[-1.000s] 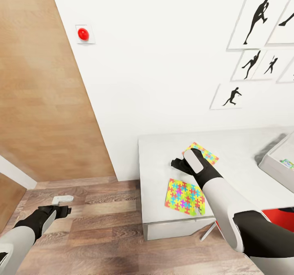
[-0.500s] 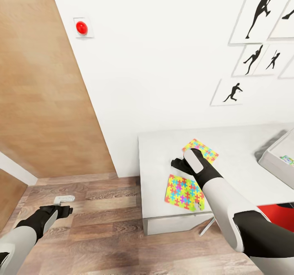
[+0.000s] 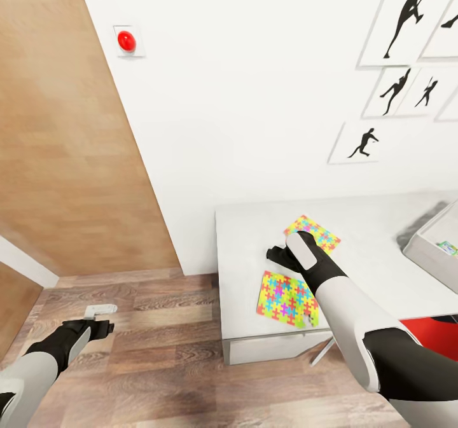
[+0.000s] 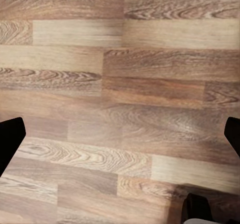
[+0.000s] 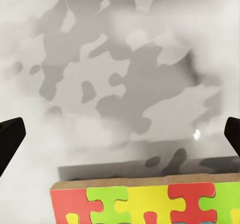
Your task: Put all the toys in the child's room - the three board games (two on the bed and one on the table), the two jigsaw puzzles on the table, and the tennis ball on the table - inside the toy box on the table in the child's room.
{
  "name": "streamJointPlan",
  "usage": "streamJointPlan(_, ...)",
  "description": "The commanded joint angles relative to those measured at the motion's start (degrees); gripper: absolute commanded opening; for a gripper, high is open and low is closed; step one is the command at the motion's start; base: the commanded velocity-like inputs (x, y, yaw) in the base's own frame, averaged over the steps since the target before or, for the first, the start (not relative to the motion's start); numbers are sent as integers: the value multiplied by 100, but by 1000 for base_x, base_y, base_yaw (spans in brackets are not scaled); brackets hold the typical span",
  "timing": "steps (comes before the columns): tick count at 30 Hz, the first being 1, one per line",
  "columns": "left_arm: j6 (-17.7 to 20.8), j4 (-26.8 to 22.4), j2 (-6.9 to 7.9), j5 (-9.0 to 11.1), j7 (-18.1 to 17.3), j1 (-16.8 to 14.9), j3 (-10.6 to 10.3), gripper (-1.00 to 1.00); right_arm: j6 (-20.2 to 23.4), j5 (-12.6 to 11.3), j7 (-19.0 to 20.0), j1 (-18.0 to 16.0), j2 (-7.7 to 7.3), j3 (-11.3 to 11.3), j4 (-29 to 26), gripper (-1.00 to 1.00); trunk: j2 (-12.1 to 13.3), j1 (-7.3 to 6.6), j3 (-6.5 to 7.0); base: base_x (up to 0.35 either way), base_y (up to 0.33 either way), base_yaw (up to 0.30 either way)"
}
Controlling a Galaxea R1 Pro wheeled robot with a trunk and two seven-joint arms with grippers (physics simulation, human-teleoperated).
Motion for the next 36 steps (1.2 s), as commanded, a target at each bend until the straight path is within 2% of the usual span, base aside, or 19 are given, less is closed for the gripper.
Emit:
streamJointPlan(1, 36, -12, -3, -4, 0, -1, 40, 100, 5, -61, -55, -5, -4, 27, -6, 100, -10, 3, -14, 0, 0, 0)
streamJointPlan(36, 31, -12, -3, -4, 0, -1, 39, 100, 7, -56, -48, 3, -7, 33, -6, 100, -10, 3, -302, 0, 0, 0)
